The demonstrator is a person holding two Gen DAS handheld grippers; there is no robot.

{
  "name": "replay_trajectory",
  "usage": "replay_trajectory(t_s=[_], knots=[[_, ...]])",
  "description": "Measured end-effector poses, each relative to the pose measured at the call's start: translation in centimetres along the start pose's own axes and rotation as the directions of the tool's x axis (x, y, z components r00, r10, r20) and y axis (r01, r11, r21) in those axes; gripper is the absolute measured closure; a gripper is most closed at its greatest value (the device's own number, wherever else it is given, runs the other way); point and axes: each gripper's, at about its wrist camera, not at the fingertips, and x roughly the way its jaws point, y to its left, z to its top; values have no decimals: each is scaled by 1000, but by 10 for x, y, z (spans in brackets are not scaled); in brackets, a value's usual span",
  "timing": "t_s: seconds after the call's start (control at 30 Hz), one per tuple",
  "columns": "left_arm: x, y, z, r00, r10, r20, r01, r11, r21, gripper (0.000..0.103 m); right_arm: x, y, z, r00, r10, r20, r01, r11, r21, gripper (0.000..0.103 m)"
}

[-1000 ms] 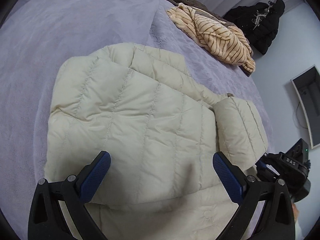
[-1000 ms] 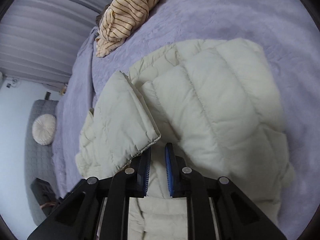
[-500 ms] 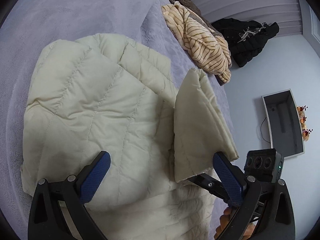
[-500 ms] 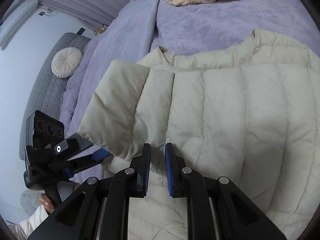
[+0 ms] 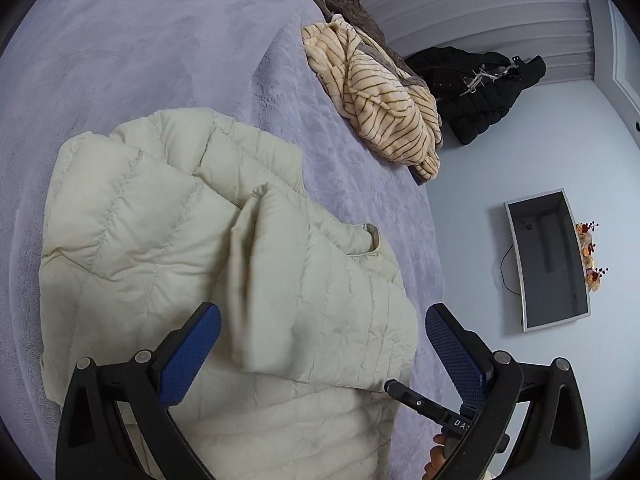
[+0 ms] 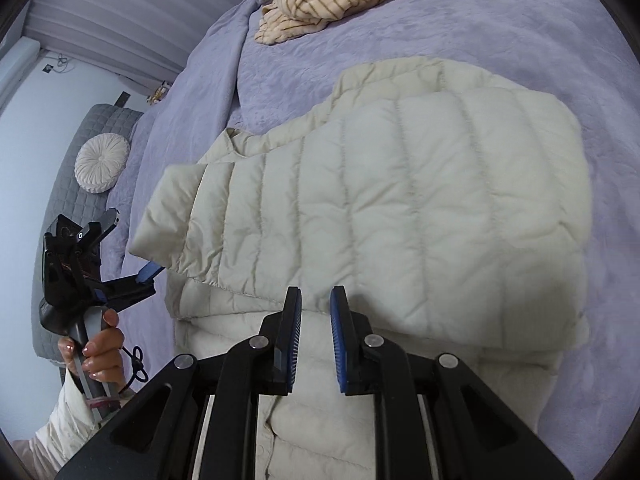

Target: Fold large clothes

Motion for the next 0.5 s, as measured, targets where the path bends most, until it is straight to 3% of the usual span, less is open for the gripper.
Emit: replay_trajectory(t_s=[0.07,0.13,0.17,0.2,0.23,0.27,0.3,0.4,0.47,0.5], knots=[[14,-1,0,998,41,-41,-40,999,23,0,-8,-13,-5,1000,-5,-10,6,999,32,75],[33,-1,-3,987,138,-83,-135,990,48,0,-16,-27,-12,1000,-1,-11,1,998,70,24],[40,0,-6,981,166,-98,-161,986,51,5,-20,-33,-16,1000,14,-1,-14,996,90,23],[43,3,-10,980,170,-106,-166,985,52,29,-23,-38,-19,999,33,4,-33,993,112,23],[46,5,-12,978,168,-123,-163,985,49,44,-25,-44,-22,999,49,9,-49,988,143,23],[47,8,-14,977,163,-137,-160,987,33,72,-27,-51,-25,998,63,18,-66,981,184,23],[47,12,-16,978,152,-142,-152,988,13,90,-28,-58,-27,996,80,29,-85,969,232,23],[35,9,-25,975,190,-112,-186,982,44,91,-26,-81,-28,991,112,73,-131,924,358,26],[27,4,-34,973,208,-97,-201,977,78,91,-26,-91,-26,988,113,107,-147,903,403,43],[24,5,-38,970,222,-95,-214,973,90,91,-25,-96,-25,988,101,112,-140,897,419,68]])
